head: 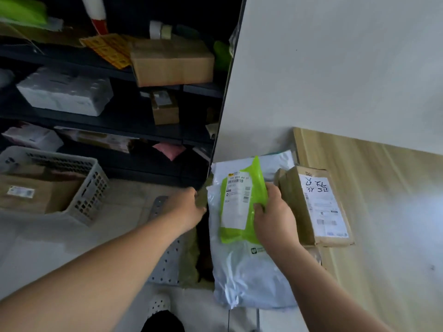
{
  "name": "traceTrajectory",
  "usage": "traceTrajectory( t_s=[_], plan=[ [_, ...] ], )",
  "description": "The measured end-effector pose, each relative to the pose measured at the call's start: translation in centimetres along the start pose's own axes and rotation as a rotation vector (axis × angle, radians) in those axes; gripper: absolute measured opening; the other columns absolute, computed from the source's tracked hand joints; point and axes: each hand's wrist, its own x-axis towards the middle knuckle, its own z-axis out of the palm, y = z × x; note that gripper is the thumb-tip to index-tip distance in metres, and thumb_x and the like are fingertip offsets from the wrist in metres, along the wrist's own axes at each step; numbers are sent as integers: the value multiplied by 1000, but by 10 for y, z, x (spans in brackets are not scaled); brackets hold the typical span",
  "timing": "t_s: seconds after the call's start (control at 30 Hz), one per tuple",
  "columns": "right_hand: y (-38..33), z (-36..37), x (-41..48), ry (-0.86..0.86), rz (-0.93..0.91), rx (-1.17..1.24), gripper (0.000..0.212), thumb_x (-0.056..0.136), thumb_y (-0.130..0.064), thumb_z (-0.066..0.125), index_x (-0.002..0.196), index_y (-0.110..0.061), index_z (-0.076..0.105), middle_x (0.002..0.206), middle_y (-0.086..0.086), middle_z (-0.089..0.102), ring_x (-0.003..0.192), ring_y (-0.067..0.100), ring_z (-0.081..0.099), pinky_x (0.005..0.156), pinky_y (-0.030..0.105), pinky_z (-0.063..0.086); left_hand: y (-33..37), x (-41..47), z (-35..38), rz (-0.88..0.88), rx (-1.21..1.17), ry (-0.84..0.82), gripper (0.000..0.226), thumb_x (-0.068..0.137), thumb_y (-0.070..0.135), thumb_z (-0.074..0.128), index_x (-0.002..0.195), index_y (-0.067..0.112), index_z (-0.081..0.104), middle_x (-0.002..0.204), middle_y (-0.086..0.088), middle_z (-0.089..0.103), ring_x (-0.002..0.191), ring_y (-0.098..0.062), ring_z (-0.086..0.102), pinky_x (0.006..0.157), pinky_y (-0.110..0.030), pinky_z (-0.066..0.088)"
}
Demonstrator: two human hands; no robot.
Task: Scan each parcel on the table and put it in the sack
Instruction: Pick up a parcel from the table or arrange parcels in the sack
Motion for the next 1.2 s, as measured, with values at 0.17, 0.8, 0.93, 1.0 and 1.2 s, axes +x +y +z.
traceTrajectory(
  t_s=[0.17, 0.8, 0.93, 1.0, 1.2],
  plan=[
    [-5, 22, 2, 67, 62, -169, 70, 92, -6, 51, 154, -18, 22, 143, 11, 46, 118, 38, 55, 83, 40, 42, -15, 25, 21, 92, -11, -131, 24, 79, 36, 64, 96, 25, 52, 108, -5, 64, 98, -26, 61, 68, -26, 39],
    [20, 87, 18, -173, -141, -671, 77, 84, -77, 4, 153, -46, -10, 158, -16, -30, 149, 35, -20, 102, 50, -37, -18, 80, 14, 89, -39, 90, 35, 94, 28, 39, 64, 10, 42, 69, -10, 53, 68, -31, 53, 50, -32, 25],
    [30, 86, 30, -202, -114, -592, 79, 83, -78, 9, 154, -48, -4, 164, -14, -21, 151, 33, -17, 112, 55, -21, -8, 76, 0, 104, -138, 157, 37, 94, 24, 41, 59, 11, 33, 59, -8, 43, 53, -22, 39, 47, -33, 20],
    [33, 89, 36, -224, -116, -598, 79, 82, -78, 8, 154, -48, -3, 164, -14, -21, 151, 33, -14, 110, 53, -25, -6, 73, -4, 109, -182, 179, 38, 94, 22, 42, 59, 11, 32, 58, -9, 40, 53, -23, 38, 48, -34, 21],
    [26, 95, 50, -418, -50, -423, 69, 100, -60, 31, 156, -42, -5, 154, -16, -39, 147, 28, -30, 120, 54, -13, -6, 77, -3, 145, -133, 172, 39, 94, 27, 43, 60, 9, 40, 59, -10, 49, 59, -29, 51, 51, -33, 34]
  ],
)
